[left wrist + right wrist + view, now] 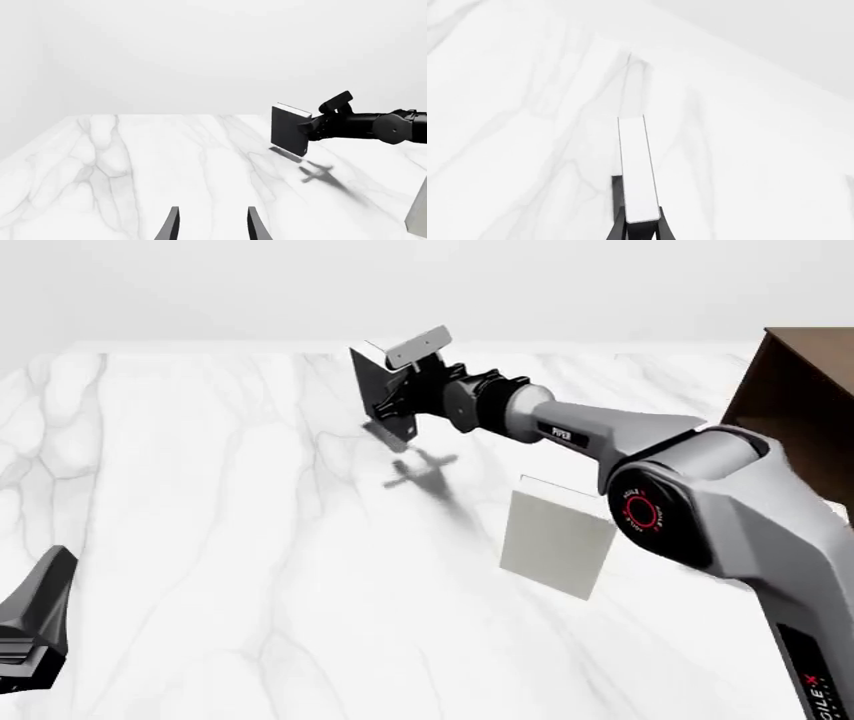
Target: Pick up the book on the left and place it on top of the shelf.
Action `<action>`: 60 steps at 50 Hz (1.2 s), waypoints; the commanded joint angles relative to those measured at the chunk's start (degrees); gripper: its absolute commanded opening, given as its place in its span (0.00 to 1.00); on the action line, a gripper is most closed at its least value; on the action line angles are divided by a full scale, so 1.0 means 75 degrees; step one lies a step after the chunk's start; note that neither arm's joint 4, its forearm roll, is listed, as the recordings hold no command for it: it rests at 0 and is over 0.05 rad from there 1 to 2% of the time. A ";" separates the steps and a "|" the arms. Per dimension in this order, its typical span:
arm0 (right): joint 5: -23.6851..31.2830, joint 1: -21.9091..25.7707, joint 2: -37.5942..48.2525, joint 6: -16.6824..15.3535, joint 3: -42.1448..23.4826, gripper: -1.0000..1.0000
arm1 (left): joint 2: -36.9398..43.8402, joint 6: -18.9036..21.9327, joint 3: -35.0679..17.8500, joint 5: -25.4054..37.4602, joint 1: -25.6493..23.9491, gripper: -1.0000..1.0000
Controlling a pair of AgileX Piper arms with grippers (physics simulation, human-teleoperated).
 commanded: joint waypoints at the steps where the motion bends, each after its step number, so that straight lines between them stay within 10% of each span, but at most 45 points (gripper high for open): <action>1: -0.0388 -0.0058 -0.0998 0.0144 0.0824 0.00 | 0.0000 0.0000 0.0000 0.0000 0.0000 1.00; 60: -0.1707 -0.0840 -0.6783 -0.0600 0.6789 0.00 | 0.0000 0.0000 0.0000 0.0000 0.0000 1.00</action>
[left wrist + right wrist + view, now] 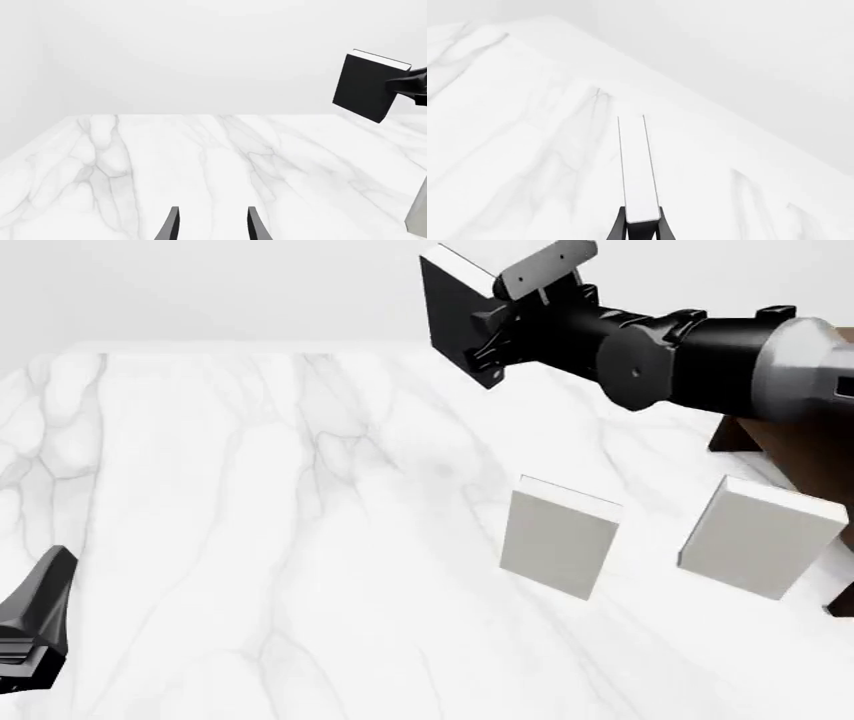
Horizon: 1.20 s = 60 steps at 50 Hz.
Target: Pick up the book on the left and place it on top of the shelf.
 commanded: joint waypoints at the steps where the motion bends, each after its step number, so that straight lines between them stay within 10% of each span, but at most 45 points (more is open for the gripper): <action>1: -0.0202 -0.0343 -0.0981 -0.0029 0.0865 0.00 | 0.0000 0.0000 0.0000 0.0000 0.0000 1.00; 60: 0.1115 -0.2709 -0.4612 -0.1894 0.2361 0.00 | 0.0000 0.0000 0.0000 0.0000 0.0000 1.00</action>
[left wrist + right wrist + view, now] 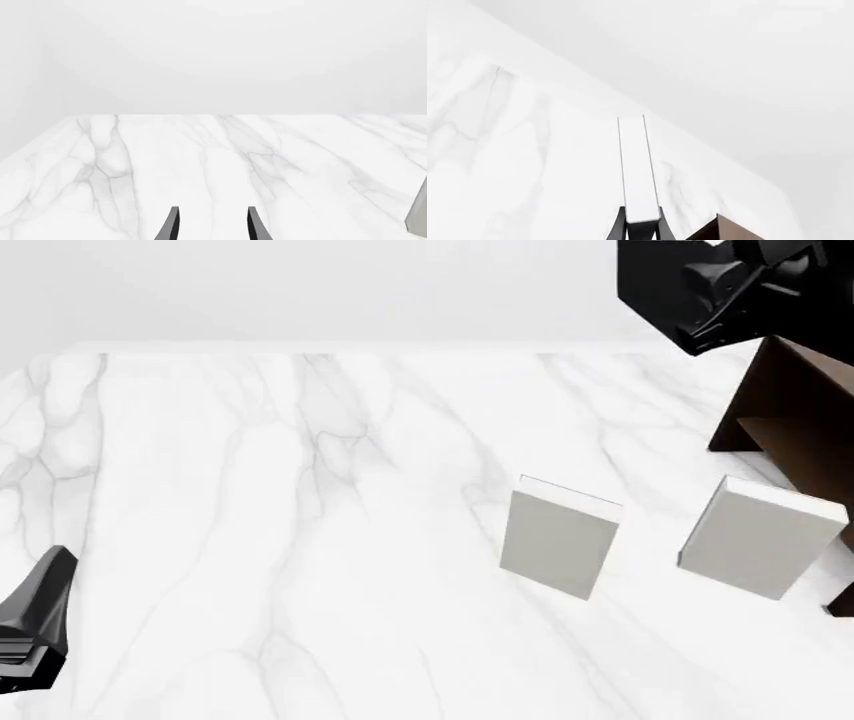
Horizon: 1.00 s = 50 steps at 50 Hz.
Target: Pick up the book on the left and place it on top of the shelf.
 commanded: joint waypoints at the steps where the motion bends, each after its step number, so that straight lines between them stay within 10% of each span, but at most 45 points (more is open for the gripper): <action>1: 0.0099 -0.0495 -0.0560 -0.0190 0.0153 0.00 | 0.0000 0.0000 0.0000 0.0000 0.0000 1.00; 50: 0.0504 -0.2176 -0.1893 -0.1225 0.0413 0.00 | 0.0000 0.0000 0.0000 0.0000 0.0000 1.00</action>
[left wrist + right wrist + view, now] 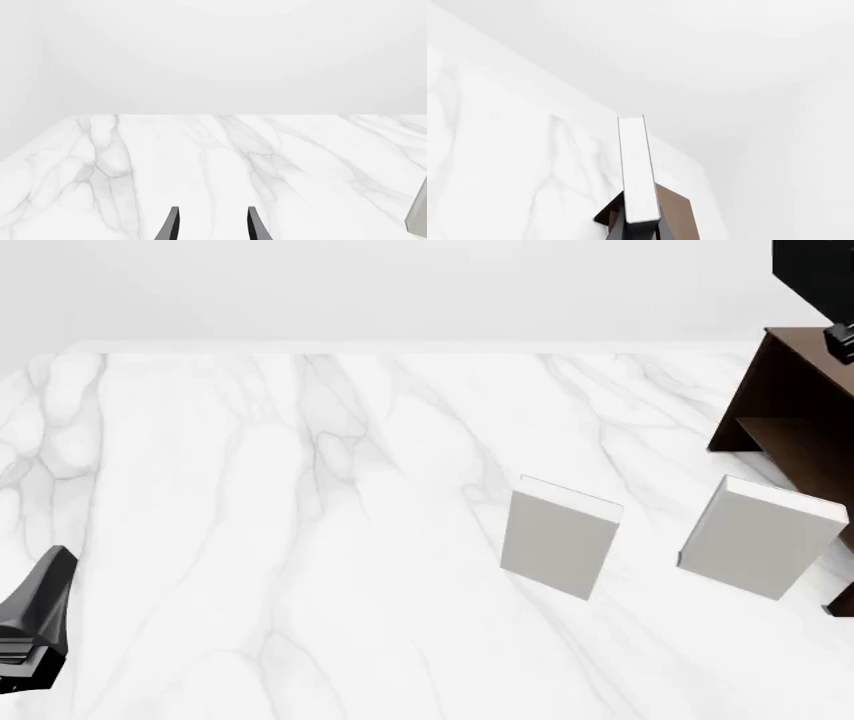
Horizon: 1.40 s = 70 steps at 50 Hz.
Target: Pick up the book on the left and place it on top of the shelf.
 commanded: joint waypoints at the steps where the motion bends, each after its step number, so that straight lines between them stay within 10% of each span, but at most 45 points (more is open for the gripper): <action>1: 0.0125 -0.0355 -0.0217 0.0054 -0.0230 0.00 | 0.0000 0.0000 0.0000 0.0000 0.0000 1.00; 70: 0.0174 -0.2066 0.0012 -0.0529 -0.0387 0.00 | 0.0000 0.0000 0.0000 0.0000 0.0000 1.00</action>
